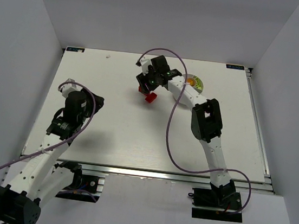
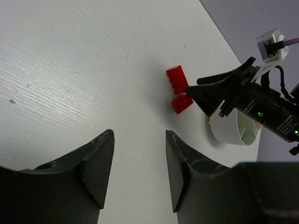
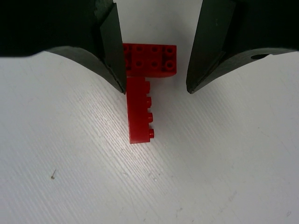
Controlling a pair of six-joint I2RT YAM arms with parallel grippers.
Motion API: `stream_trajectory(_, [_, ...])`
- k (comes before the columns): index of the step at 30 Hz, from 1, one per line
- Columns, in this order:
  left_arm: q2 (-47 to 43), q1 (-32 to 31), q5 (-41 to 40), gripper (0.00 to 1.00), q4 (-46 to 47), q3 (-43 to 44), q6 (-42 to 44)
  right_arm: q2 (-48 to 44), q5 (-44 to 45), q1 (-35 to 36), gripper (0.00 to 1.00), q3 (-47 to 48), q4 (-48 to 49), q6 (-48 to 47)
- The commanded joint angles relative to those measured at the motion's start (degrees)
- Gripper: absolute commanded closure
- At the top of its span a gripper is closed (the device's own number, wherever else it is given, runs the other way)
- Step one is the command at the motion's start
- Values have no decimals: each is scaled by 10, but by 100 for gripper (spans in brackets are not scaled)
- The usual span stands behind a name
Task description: Sort the legos into containers by color
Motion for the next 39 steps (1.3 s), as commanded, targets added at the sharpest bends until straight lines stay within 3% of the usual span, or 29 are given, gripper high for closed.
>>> stream_trajectory(1, [-19, -2, -12, 42, -11, -11, -7, 27, 16, 7, 40, 26, 42, -13])
stream_trajectory(24, [-23, -2, -11, 41, -20, -16, -12, 77, 69, 20, 38, 38, 135, -54])
stream_trajectory(30, [-25, -1, -7, 41, -20, -18, -14, 81, 58, 20, 57, 35, 134, -61])
stream_trajectory(34, [-20, -1, 16, 41, 4, -25, -14, 69, 45, 19, 87, 35, 123, -64])
stream_trajectory(37, [-13, -2, 57, 38, 42, -30, -13, 28, 6, 18, 100, 8, 122, -58])
stream_trajectory(39, [-6, -2, 83, 36, 66, -39, -14, -11, -15, 13, 100, -28, 139, -43])
